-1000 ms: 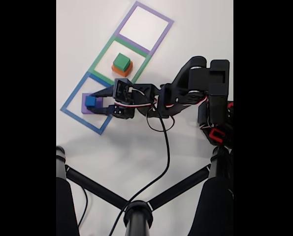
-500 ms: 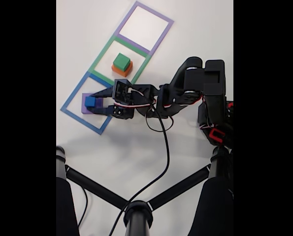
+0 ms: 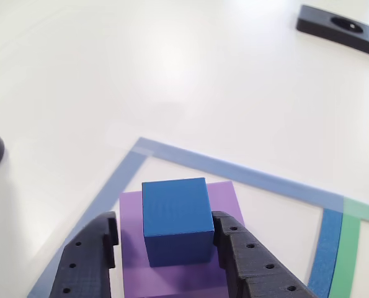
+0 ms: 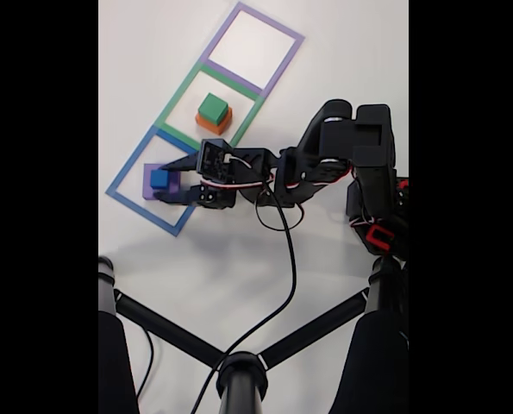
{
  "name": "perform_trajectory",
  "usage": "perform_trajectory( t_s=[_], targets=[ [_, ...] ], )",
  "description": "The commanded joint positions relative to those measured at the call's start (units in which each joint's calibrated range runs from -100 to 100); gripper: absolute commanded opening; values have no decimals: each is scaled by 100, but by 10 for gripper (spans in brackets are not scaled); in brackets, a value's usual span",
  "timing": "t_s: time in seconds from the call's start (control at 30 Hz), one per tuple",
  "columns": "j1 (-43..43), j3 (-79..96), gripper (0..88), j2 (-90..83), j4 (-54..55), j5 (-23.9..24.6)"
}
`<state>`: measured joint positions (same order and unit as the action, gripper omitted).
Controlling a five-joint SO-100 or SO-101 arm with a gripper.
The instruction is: Tower of hanoi
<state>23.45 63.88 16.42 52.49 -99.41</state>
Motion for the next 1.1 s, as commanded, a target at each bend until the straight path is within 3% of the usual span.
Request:
perform_trajectory(
  t_s=[0.0,0.3,0.5,0.8,1.07],
  targets=[
    [-92,-77,197,-47,186,-59],
    [-138,-177,238,-400,121,-59],
    [-153,-232,175,-1498,-858,-59],
    [-344,-177,7,-3685,-3440,-59],
    [-535,-686,0,-5456,-6483,-59]
  ],
)
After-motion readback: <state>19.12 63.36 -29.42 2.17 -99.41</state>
